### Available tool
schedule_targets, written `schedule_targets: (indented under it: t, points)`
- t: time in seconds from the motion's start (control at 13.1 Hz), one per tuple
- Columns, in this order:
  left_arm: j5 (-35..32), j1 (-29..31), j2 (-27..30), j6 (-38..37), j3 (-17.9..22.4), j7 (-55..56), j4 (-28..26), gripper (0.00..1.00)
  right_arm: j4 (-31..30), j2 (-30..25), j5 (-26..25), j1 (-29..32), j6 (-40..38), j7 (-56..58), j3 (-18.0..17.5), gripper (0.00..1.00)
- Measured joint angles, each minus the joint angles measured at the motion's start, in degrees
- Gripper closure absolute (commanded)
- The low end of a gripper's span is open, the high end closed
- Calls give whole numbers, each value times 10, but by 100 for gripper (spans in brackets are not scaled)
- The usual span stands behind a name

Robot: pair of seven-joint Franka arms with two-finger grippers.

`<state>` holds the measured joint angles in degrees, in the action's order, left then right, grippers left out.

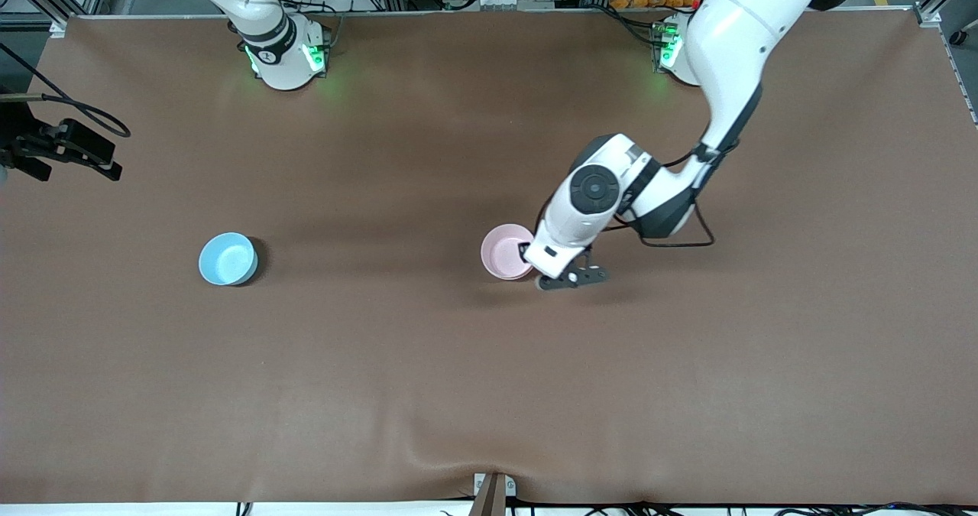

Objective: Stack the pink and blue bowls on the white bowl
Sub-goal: 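Release the pink bowl with the left gripper while the right gripper reaches the blue bowl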

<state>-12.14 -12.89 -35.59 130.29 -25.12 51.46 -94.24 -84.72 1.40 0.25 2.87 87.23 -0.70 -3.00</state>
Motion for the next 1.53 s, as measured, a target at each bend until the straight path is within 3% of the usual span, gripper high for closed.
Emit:
schedule_targets:
  t: [0.46,0.61,1.07,1.3,1.53]
  points:
    - [2,109,188,-164,0,-6,13,0,0,12,0,12,0,0,0,0]
    - [15,144,222,-204,0,-36,22,0,-1,27,-1,21,0,0,1,0]
    - [53,264,232,-302,0,-218,100,0,-30,117,1,88,22,46,3,0]
    - [65,314,233,-337,0,-312,118,0,-100,145,1,105,114,70,3,0]
    - [66,327,249,-360,1,-333,127,0,-192,159,8,123,253,125,4,0]
